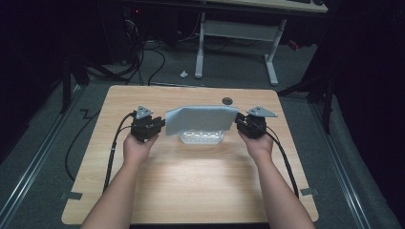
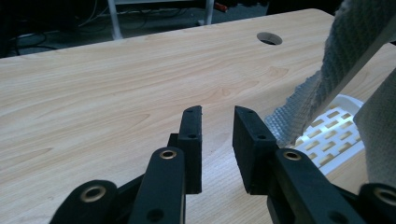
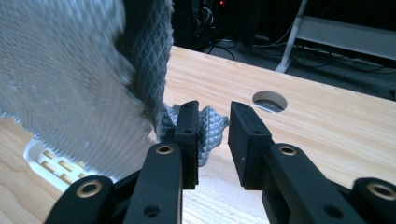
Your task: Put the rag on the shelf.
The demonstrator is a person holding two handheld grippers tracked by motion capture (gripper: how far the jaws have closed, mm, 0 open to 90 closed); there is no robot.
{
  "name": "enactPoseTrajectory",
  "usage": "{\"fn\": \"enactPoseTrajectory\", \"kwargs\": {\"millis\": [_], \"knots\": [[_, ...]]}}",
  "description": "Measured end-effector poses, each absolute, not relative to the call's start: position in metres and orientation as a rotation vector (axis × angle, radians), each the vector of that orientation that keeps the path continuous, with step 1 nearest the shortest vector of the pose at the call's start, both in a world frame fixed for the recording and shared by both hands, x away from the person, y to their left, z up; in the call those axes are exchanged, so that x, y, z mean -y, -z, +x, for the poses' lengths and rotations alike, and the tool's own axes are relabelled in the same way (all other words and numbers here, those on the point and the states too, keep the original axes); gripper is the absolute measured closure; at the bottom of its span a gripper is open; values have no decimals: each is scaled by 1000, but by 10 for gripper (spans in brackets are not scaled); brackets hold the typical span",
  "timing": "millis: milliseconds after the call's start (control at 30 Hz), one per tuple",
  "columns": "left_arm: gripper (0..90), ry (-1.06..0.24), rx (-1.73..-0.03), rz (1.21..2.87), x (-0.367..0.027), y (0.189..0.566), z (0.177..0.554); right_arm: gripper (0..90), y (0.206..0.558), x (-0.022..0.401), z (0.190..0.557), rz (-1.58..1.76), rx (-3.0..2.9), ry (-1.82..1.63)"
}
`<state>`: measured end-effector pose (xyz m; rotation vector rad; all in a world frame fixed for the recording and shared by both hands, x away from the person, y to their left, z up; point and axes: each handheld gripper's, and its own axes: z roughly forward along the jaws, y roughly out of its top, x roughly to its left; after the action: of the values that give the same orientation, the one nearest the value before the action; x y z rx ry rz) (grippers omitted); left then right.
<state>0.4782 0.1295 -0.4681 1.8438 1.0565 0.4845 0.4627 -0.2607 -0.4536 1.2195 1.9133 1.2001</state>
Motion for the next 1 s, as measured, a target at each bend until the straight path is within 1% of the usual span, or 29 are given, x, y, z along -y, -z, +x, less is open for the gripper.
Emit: {"fn": "enactPoseTrajectory", "kwargs": {"millis": [200, 400, 667, 1000], "knots": [[728, -490, -1061, 1841, -132, 467, 478, 720, 451, 267, 461, 1231, -1887, -1207], [727, -496, -1059, 1844, -132, 466, 478, 698, 456, 273, 462, 1260, -1887, -1197], [726, -501, -1059, 1849, -132, 467, 477, 696, 456, 276, 462, 1262, -1878, -1177], [723, -519, -1077, 1841, -146, 466, 475, 683, 452, 288, 460, 1267, -1862, -1141]]}}
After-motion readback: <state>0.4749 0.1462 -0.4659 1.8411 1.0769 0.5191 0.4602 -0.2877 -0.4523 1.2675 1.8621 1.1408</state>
